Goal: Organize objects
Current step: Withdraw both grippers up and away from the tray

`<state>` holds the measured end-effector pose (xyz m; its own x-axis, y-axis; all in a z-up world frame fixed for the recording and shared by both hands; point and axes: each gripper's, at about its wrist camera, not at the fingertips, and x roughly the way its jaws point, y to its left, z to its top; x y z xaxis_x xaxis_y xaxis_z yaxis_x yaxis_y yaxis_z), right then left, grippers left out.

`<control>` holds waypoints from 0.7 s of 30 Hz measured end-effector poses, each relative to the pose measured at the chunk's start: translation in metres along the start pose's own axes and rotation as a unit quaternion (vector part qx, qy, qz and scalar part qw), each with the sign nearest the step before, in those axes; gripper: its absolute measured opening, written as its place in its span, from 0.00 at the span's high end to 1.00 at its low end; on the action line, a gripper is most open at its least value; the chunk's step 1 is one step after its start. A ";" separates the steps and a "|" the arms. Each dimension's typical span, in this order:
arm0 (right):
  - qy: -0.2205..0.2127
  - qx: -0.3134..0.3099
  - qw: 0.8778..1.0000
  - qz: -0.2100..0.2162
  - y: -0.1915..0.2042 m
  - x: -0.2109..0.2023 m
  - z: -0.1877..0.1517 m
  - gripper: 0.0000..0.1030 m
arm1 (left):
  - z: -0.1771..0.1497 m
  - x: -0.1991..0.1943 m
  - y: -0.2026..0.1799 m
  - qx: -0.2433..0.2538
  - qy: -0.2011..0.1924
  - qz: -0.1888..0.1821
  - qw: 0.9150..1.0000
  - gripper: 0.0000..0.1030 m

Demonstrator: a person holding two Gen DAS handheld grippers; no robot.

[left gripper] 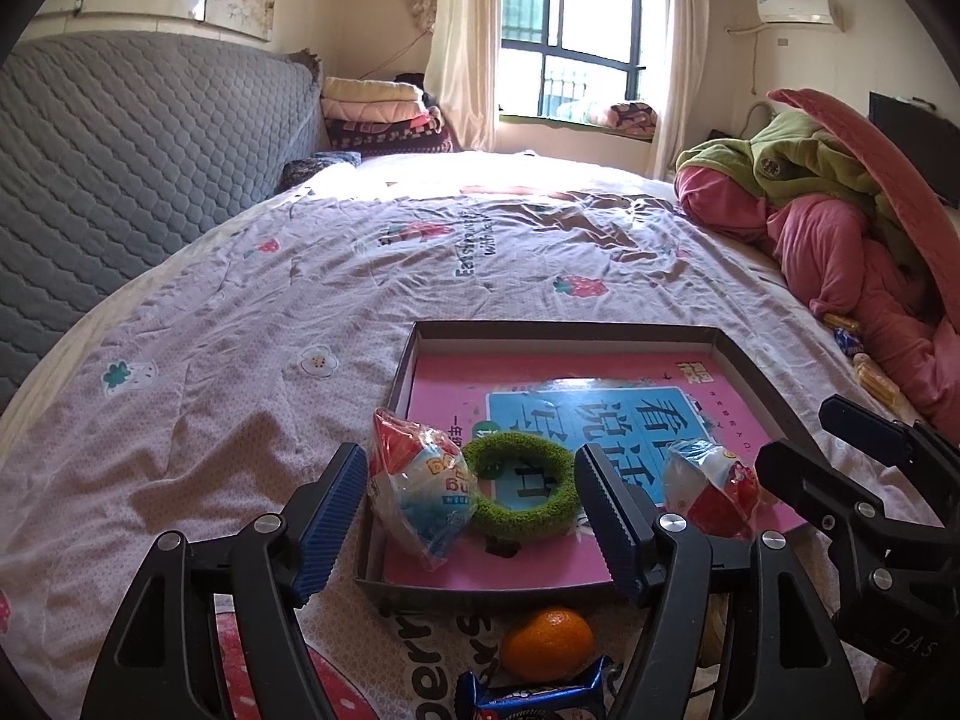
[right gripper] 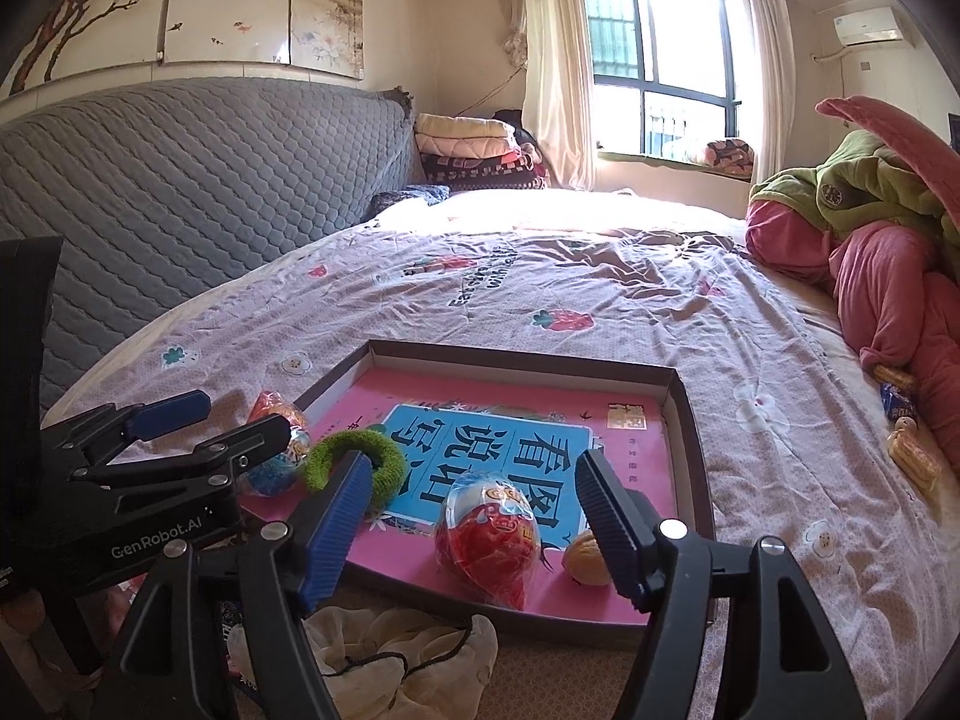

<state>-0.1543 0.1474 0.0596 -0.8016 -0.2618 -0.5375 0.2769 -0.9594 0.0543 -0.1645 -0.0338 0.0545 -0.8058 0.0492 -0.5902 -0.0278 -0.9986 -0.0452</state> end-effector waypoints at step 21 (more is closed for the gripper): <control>-0.006 -0.015 0.999 0.036 0.002 -0.029 -0.006 0.27 | -0.010 -0.026 0.022 -0.024 0.006 -0.032 0.999 0.28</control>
<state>-0.1270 0.1540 0.0701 -0.7853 -0.3316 -0.5229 0.3497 -0.9344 0.0674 -0.1380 -0.0566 0.0612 -0.7960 0.1135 -0.5946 -0.0500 -0.9912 -0.1223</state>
